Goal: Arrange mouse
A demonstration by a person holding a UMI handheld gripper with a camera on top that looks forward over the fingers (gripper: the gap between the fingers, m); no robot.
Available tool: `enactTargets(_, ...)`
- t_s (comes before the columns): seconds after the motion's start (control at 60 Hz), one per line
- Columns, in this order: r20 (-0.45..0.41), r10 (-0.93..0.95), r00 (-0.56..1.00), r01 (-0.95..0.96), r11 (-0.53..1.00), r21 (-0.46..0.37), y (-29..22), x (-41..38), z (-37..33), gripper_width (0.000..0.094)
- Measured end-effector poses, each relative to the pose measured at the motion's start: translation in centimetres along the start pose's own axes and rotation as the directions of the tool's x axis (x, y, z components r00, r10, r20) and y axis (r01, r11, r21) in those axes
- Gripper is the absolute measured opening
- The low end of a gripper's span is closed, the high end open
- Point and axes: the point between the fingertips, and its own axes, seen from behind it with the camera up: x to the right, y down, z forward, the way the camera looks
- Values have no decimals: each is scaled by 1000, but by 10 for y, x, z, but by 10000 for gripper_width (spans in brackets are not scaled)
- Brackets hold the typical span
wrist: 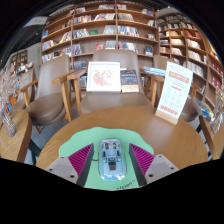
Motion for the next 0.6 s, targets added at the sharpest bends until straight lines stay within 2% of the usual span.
enactTargets(0.033,-3,-2,1000,2,1000,13,-6,1,-7,812)
enactTargets(0.083,-1,-4,1000,5,999,41,-17,2,-24,860)
enactTargets(0.2,-2,-6,1000,7,994,107,-35,12,-94,854)
enactTargets(0.317,-24,-13,1000,16,988,151,-31,31,-174,854)
enactTargets(0.4,-23,-15,1000,19,985,174,-17,42,-225,855)
enactTargets(0.6,-40,-7,999,13,986,166,47,68,-312,855)
